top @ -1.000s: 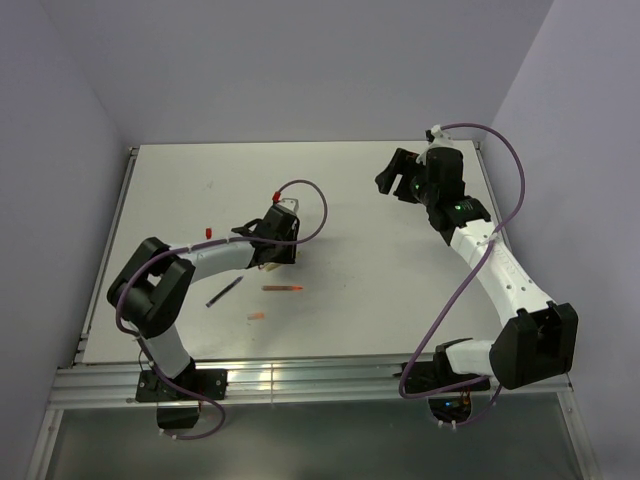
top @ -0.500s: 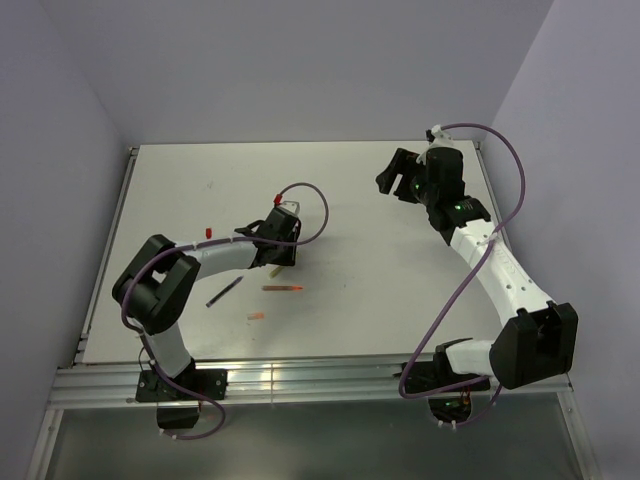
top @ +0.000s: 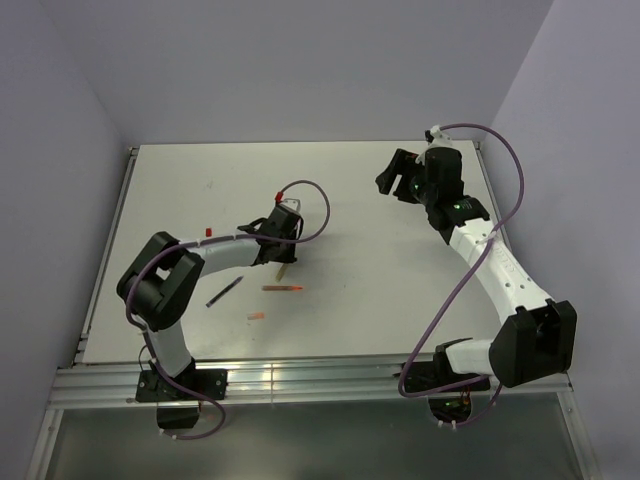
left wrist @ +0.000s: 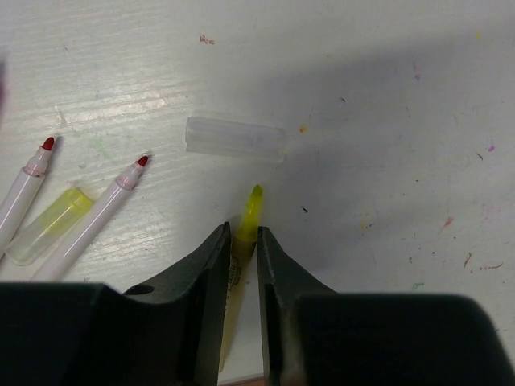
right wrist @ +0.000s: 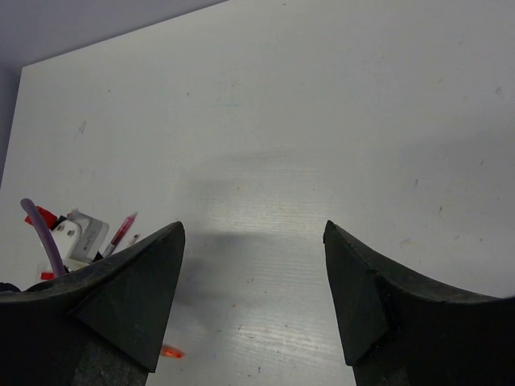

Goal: Insert the pens into the pen caps
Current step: Pick up the pen from the center of the board.

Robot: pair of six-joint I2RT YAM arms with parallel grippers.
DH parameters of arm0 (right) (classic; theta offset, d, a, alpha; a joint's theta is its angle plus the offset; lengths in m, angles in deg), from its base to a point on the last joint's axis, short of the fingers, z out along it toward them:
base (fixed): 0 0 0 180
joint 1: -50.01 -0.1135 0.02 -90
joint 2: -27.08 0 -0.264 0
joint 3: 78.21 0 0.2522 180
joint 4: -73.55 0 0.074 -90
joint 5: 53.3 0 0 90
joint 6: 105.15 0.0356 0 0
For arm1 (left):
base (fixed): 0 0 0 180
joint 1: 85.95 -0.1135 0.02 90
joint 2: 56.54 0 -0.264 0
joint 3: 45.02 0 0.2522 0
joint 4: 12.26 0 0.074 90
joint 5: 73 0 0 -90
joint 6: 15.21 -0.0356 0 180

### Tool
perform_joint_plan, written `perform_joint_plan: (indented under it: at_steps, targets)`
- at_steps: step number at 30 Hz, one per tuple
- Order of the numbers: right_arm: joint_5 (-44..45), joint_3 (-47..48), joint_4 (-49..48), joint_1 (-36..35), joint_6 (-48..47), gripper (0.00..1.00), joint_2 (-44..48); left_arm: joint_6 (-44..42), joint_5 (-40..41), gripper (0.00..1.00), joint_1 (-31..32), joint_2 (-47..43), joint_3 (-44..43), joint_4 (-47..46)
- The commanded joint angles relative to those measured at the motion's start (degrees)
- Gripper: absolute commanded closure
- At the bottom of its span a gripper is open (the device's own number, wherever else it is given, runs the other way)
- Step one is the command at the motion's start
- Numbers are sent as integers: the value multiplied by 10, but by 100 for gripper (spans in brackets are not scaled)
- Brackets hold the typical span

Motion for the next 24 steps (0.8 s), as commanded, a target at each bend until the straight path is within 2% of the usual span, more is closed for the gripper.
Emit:
perform_joint_plan:
  at_steps: [1,8,11,17,24]
  targets:
    - [-6,26,-1,3,-5,23,1,12,15,76,3,24,-10,25]
    - [-23,26,-2,3,-4,26,0,16,29,87,3,38,-17,39]
    - [-34,28,-1,2,-4,29,-3,20,34,100,3,39,-22,42]
    - [-52,30,0,3,-3,38,-7,27,35,100,3,12,-22,39]
    - [-82,25,-10,4,4,41,-5,43,34,100,3,-42,-32,47]
